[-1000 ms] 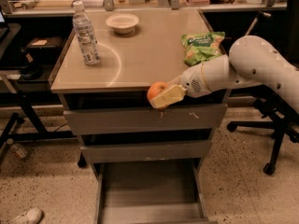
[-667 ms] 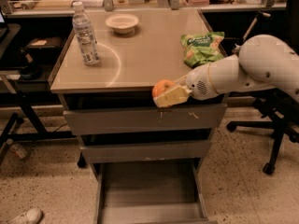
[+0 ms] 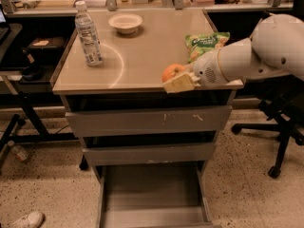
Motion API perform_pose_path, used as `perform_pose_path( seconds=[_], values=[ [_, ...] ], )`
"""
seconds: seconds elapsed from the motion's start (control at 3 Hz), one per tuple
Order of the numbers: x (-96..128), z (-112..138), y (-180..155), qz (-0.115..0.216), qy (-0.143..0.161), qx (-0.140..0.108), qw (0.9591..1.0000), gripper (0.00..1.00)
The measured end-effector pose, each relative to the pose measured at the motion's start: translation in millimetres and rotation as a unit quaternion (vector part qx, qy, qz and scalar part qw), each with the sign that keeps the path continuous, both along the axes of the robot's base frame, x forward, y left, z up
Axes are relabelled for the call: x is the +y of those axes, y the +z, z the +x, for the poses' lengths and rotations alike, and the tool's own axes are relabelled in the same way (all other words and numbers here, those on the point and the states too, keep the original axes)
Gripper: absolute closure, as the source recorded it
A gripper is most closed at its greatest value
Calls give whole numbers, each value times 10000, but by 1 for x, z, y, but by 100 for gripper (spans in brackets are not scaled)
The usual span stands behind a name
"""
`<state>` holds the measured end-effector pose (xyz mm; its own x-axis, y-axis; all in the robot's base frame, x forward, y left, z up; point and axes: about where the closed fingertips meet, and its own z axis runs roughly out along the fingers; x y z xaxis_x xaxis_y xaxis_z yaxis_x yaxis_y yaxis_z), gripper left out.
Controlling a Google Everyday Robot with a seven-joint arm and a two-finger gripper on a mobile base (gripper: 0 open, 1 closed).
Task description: Pick orange from bottom drawer and place on counter
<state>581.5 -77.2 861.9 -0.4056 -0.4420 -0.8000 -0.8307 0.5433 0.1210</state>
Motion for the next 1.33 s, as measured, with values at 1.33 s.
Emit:
perform_pose_path(
  seconds=[1.33],
  values=[
    [16,137,17,-183,117,213,9995,100]
  ],
)
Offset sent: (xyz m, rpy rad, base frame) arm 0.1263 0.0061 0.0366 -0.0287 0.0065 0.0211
